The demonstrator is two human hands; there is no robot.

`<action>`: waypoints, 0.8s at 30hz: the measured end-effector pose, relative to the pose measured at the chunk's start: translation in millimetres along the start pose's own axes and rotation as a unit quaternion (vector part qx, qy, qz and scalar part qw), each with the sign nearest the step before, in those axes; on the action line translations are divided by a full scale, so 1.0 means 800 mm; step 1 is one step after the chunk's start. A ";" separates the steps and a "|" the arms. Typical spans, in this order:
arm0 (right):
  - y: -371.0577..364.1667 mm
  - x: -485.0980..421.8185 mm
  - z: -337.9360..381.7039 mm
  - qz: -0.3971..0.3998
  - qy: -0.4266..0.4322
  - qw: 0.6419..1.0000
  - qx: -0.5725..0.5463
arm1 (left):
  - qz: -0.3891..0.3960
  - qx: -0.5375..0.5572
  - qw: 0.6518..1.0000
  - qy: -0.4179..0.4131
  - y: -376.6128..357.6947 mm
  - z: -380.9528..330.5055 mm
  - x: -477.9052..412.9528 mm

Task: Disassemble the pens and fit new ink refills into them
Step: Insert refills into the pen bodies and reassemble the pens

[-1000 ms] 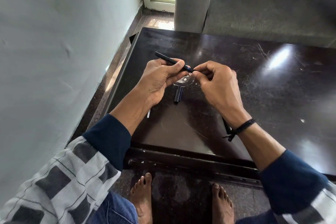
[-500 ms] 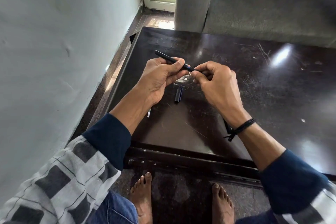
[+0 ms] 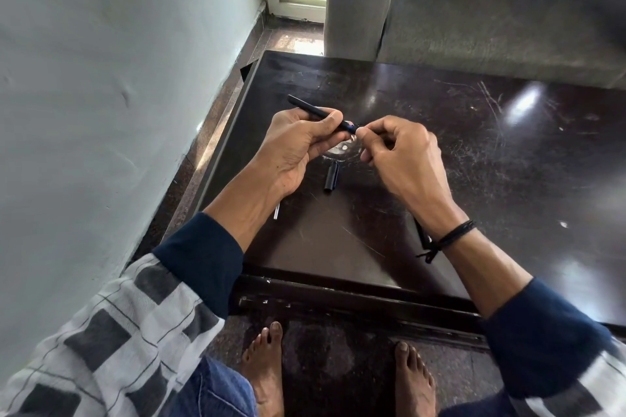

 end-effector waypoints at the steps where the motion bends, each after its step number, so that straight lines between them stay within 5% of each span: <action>1: 0.000 0.000 0.001 -0.002 0.002 1.000 0.002 | -0.001 0.000 1.000 -0.001 0.001 -0.001 0.000; 24: -0.001 0.000 -0.002 0.001 -0.010 1.000 0.010 | 0.004 0.007 1.000 0.000 0.001 0.001 -0.003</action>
Point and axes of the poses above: each hand's wrist, its own x-axis away from the middle knuckle, its own y-axis out of the back of the hand, z = x × y, the point moved 9 cm from there along -x, towards the middle knuckle, and after that the axes turned 2 degrees about x, right-handed, at the moved point
